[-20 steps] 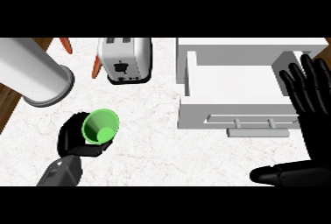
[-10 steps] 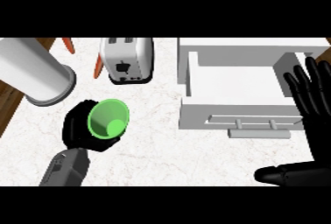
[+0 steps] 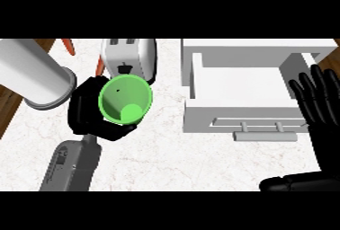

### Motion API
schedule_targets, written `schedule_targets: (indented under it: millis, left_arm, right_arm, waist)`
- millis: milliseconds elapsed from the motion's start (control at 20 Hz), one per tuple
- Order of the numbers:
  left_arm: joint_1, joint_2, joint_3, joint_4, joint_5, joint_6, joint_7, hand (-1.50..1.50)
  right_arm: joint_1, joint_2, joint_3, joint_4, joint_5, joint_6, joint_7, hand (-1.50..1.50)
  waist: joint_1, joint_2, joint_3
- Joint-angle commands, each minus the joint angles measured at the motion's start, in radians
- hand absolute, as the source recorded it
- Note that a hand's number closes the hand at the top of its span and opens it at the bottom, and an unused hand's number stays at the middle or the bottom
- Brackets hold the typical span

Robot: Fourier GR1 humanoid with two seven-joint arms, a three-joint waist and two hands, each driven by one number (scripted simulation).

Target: Pick up the cup, place it into the drawer and close the drawer

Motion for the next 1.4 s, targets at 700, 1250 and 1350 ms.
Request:
schedule_targets:
  millis: [700,1250,1350]
  left_arm:
    - [-0.493,-0.012,-0.115,0.063,-0.082,0.343,0.304,1.5]
    - [-0.782,-0.012,-0.099,0.438,-0.063,0.411,0.273,1.5]
    - [-0.756,-0.012,-0.169,0.426,-0.021,0.455,0.255,1.5]
  right_arm:
    - [-0.007,-0.004,-0.009,-0.009,-0.002,0.006,0.003,-1.5]
    - [-0.052,-0.006,-0.006,0.035,0.0,0.005,0.015,-1.5]
    - [-0.097,-0.014,-0.034,0.102,0.003,0.003,-0.015,-1.5]
  waist:
    - [-0.014,0.003,0.0]
    - [-0.027,0.01,0.0]
    - [-0.02,0.008,0.0]
